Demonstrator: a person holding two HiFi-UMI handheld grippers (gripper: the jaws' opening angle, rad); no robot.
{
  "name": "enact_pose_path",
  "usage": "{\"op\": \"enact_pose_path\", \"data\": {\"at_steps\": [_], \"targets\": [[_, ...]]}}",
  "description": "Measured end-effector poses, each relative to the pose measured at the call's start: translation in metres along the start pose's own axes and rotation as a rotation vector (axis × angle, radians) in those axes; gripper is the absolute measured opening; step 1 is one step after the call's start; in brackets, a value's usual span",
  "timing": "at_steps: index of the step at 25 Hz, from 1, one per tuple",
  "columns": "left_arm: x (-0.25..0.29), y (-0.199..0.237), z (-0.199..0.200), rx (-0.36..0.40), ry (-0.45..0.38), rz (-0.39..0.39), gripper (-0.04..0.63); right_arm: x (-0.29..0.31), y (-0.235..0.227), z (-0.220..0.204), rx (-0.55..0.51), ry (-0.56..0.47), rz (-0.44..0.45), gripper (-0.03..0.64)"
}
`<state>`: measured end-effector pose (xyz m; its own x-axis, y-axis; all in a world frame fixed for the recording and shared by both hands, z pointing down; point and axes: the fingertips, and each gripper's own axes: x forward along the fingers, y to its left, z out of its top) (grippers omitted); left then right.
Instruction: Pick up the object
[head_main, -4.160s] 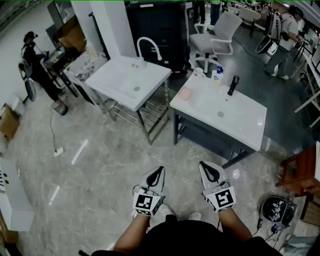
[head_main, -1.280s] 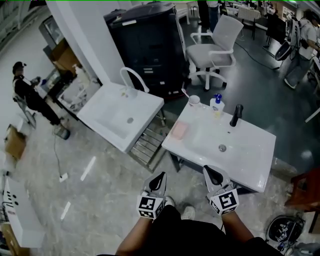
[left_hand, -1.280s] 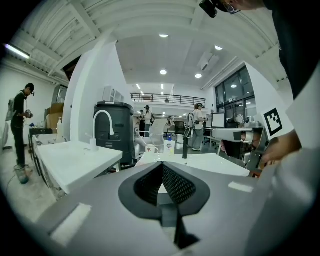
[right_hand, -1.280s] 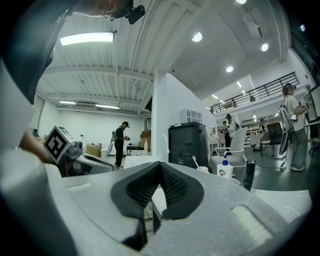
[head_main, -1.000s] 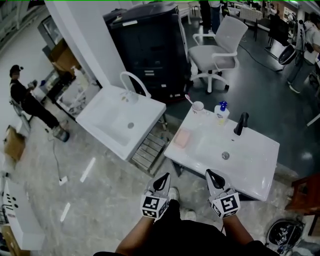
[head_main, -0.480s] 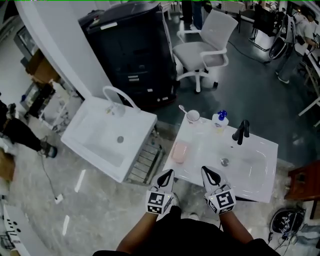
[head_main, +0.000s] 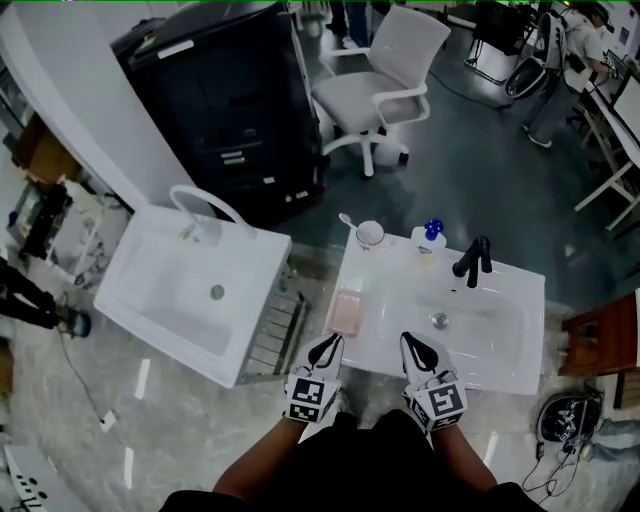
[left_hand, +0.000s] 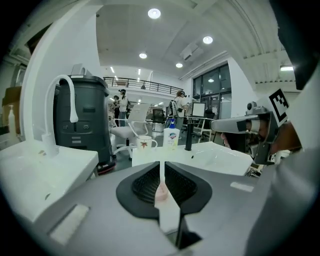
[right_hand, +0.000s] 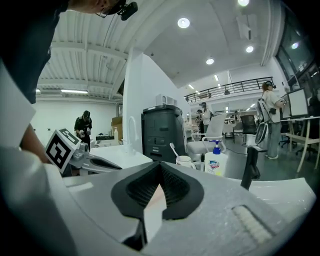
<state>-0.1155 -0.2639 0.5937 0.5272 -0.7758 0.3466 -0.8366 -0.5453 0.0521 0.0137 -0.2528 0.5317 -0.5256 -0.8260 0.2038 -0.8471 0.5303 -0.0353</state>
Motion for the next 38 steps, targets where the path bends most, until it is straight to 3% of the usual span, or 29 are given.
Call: {"op": "enact_pose_path", "data": {"at_steps": [3, 6, 13, 27, 34, 38], "targets": [[0.007, 0.004, -0.004, -0.026, 0.025, 0.02, 0.106, -0.001, -0.007, -0.003, 0.006, 0.008, -0.021, 0.003], [0.014, 0.007, -0.015, -0.048, 0.086, 0.059, 0.279, -0.003, -0.009, -0.008, 0.014, 0.023, -0.016, 0.003], [0.042, 0.004, -0.05, -0.105, 0.227, 0.139, 0.45, -0.005, -0.025, -0.022, 0.018, 0.077, 0.024, 0.003], [0.1, 0.029, -0.084, -0.089, 0.428, 0.26, 0.489, -0.002, -0.039, -0.036, 0.048, 0.12, 0.139, 0.003], [0.109, 0.039, -0.094, -0.085, 0.489, 0.309, 0.465, -0.011, -0.053, -0.043, 0.067, 0.13, 0.137, 0.003], [0.107, 0.039, -0.094, -0.059, 0.475, 0.321, 0.463, -0.011, -0.057, -0.042, 0.073, 0.121, 0.14, 0.003]]}}
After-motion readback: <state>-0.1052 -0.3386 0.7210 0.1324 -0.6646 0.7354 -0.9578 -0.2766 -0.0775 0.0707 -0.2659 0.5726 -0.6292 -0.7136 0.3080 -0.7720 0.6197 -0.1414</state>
